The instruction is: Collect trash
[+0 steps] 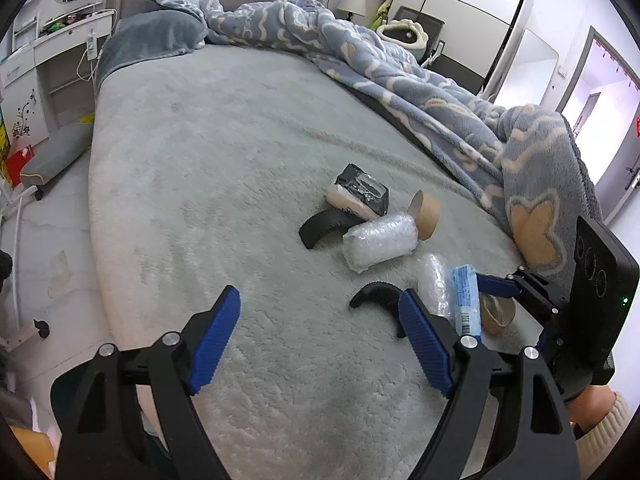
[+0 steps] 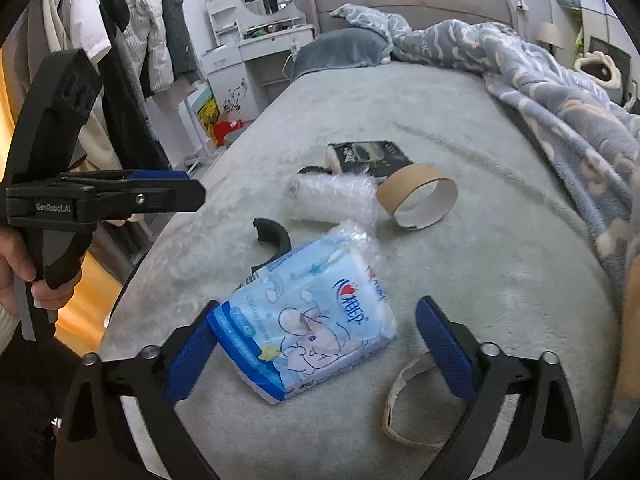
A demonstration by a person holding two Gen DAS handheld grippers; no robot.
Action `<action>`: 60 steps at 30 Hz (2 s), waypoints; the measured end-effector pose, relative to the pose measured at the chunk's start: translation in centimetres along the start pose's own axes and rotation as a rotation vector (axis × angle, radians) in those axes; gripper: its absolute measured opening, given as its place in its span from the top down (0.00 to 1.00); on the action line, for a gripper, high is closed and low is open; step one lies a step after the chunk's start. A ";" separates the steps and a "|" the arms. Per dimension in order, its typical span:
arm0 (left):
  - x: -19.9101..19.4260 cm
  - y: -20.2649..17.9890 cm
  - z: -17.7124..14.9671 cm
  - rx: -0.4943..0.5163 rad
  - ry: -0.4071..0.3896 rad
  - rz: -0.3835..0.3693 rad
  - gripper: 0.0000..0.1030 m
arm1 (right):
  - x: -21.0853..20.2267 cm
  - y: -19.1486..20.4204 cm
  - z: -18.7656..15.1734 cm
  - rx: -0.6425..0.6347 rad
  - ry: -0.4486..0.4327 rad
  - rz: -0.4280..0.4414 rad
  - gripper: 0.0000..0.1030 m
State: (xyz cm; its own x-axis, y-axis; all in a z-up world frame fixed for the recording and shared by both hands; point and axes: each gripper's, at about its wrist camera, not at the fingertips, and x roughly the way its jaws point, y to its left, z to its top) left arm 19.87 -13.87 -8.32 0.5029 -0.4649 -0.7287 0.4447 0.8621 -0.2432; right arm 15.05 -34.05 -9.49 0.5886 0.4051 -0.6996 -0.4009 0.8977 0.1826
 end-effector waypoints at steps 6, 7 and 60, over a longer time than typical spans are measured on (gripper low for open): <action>0.7 -0.4 0.1 0.006 0.013 -0.018 0.19 | -1.0 0.1 -0.2 0.001 -0.014 0.018 0.22; 0.8 -0.5 0.0 0.013 0.018 -0.019 0.19 | -1.2 0.0 -0.1 0.003 -0.020 0.021 0.22; 3.8 -3.2 -0.6 0.131 0.056 -0.040 0.52 | -6.0 -1.1 1.3 0.128 -0.196 0.066 0.22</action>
State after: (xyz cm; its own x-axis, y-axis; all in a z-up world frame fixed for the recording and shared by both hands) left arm 19.96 -18.28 -10.73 0.4422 -0.4832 -0.7556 0.5583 0.8077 -0.1897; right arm 12.86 -37.27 -4.63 0.6937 0.4786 -0.5382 -0.3583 0.8776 0.3185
